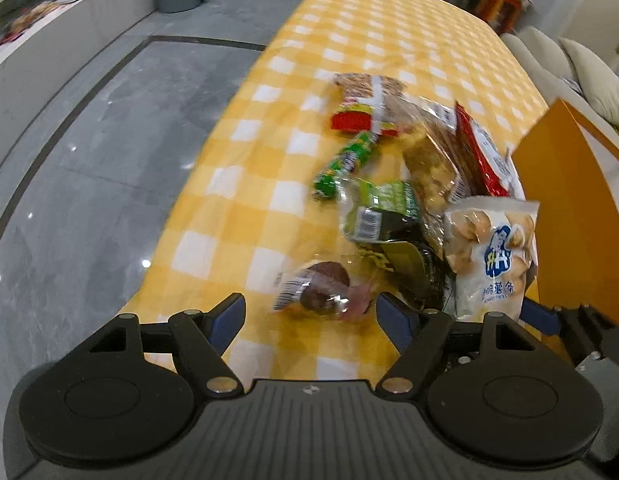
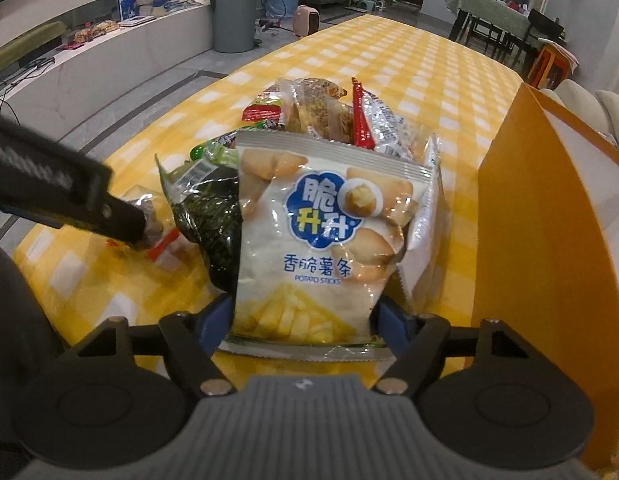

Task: Organize snacks
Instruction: 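Reach the right gripper to the white potato-stick bag and grasp it, then grasp a clear candy packet with the left gripper while the right lifts the potato-stick bag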

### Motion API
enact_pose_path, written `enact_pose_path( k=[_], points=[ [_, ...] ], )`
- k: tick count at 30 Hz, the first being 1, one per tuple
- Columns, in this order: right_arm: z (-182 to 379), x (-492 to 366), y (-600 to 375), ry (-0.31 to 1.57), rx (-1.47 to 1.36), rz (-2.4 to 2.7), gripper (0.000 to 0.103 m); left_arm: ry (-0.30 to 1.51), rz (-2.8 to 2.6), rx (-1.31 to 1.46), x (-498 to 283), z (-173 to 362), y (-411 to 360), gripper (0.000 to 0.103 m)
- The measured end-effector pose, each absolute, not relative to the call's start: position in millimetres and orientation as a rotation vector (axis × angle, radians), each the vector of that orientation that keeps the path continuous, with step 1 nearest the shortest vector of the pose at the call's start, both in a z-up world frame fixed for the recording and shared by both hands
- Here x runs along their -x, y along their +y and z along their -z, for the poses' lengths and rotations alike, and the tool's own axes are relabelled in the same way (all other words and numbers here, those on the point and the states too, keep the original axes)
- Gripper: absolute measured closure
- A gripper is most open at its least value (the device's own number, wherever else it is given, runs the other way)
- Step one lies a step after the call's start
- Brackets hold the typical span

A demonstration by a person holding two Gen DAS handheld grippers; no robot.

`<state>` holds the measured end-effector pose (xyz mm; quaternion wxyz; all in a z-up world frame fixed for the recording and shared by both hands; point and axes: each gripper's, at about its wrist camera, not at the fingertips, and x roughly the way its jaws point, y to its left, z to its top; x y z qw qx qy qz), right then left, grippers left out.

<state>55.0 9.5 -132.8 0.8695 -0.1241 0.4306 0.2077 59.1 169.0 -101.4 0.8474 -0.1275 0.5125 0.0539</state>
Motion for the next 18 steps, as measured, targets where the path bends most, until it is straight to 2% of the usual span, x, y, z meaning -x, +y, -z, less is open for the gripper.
enact_pose_path(
  k=[9, 13, 15, 18],
  points=[
    [125, -61, -7, 0.893, 0.175, -0.446, 0.042, 1.103, -0.086, 0.210, -75, 119, 163, 0.018],
    [121, -60, -10, 0.885, 0.164, -0.453, 0.045, 1.122, -0.079, 0.200, -76, 123, 161, 0.035],
    [120, -60, -12, 0.882, 0.163, -0.455, 0.045, 1.120, -0.100, 0.174, -74, 123, 158, 0.049],
    [117, -60, -15, 0.880, 0.153, -0.453, 0.046, 1.120, -0.124, 0.167, -74, 122, 158, 0.054]
  ],
)
